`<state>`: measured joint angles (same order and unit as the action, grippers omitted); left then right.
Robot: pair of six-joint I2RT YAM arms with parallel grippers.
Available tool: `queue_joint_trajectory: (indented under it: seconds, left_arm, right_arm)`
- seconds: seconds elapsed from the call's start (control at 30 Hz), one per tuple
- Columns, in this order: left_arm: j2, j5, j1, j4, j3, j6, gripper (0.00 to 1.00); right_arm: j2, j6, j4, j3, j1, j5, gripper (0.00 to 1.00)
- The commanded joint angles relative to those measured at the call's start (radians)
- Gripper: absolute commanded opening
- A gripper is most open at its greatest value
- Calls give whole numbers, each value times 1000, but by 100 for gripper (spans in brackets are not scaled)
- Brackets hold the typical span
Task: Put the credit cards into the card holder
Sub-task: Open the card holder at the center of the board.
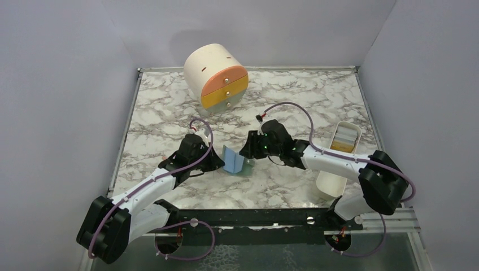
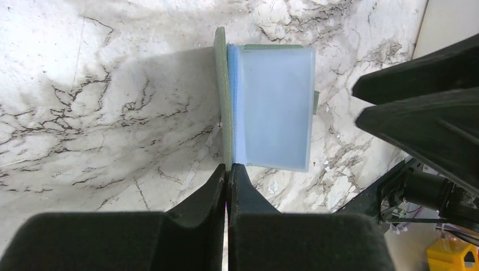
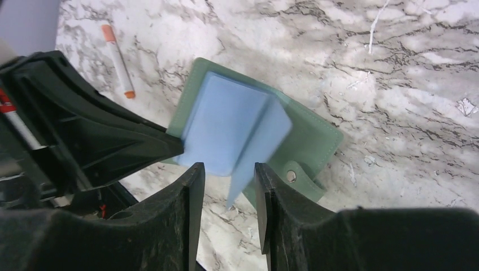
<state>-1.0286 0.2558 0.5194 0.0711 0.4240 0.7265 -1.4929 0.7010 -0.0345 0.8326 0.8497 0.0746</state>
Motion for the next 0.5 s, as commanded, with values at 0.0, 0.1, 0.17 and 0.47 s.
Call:
queue_joint_trajectory:
  seconds: [0.0, 0.1, 0.17, 0.47]
  left_arm:
    - [5, -25, 2, 1, -7, 4, 0]
    - [9, -12, 2, -20, -10, 14, 0]
    - [7, -5, 3, -24, -9, 17, 0]
    - [-7, -22, 2, -26, -24, 39, 0]
  right_arm:
    - [39, -6, -4, 3, 6, -5, 39]
    - [19, 1, 33, 13, 10, 46, 39]
    - [-4, 1, 34, 31, 20, 51, 39]
    - [-155, -25, 19, 76, 31, 41, 31]
